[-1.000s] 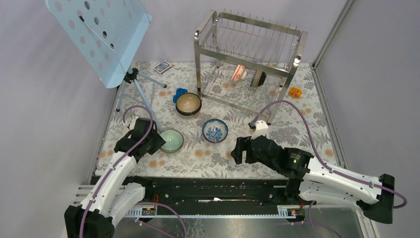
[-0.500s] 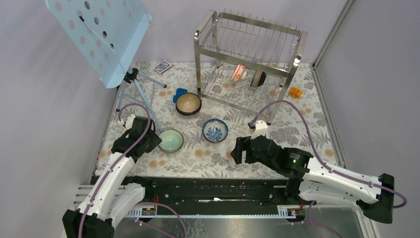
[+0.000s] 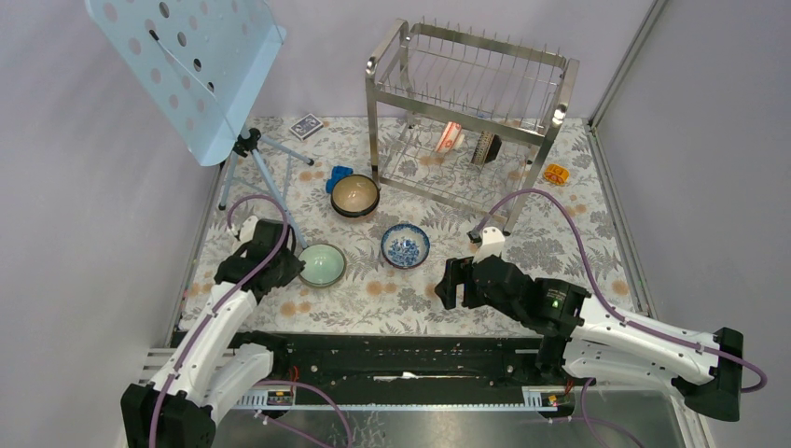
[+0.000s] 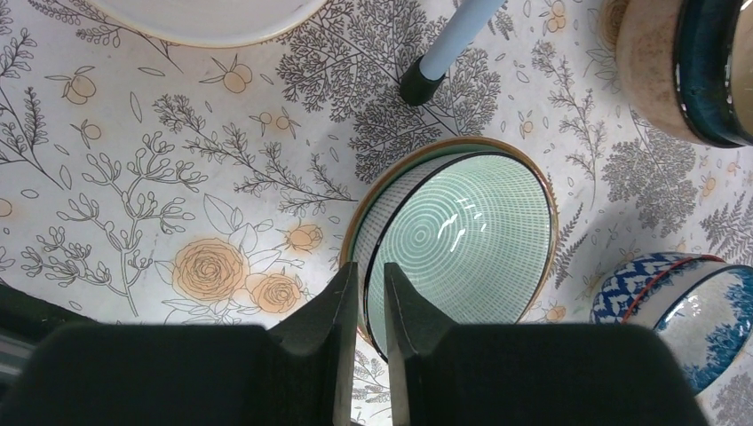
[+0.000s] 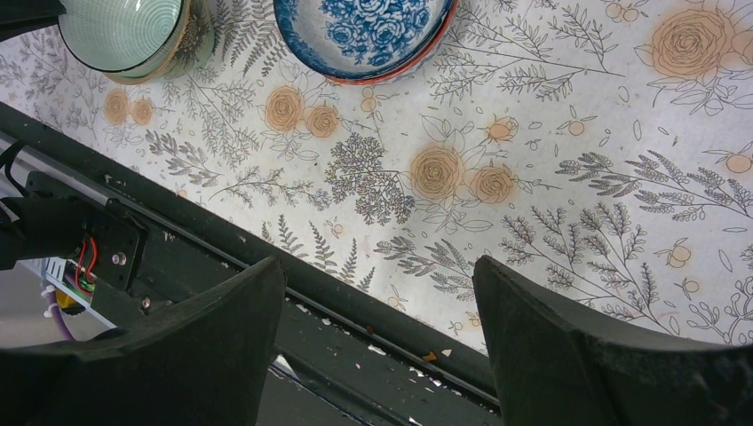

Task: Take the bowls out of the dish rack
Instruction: Place the bowl with the bowl.

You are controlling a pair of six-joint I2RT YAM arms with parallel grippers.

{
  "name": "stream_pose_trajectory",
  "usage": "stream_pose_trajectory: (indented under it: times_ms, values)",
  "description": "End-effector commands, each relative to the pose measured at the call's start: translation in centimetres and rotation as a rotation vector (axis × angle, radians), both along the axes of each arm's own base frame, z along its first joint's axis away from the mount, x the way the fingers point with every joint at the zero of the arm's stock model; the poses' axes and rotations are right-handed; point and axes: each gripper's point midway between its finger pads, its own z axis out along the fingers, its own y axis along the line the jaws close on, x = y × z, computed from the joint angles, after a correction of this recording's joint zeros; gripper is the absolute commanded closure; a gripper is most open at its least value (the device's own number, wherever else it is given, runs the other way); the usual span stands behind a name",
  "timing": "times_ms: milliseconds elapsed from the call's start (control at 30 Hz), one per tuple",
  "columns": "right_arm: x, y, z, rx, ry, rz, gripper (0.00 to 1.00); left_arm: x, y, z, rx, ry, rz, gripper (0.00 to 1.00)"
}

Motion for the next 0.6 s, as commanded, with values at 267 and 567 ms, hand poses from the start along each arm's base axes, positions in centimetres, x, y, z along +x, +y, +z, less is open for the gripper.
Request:
stream_pose_trajectory:
  times_ms: [267,567]
  values:
    - [0.3,0.15,0.64,0.03,-0.022,-0.01,0.16,0.78,0.14,-0.7,0.0,-0.017,0.025,0.87]
    - [0.26,-0.05,0.61,0.032,-0.023,-0.013,0.16,0.84,0.05,-1.16,-0.006,-0.011,0.03,0.98]
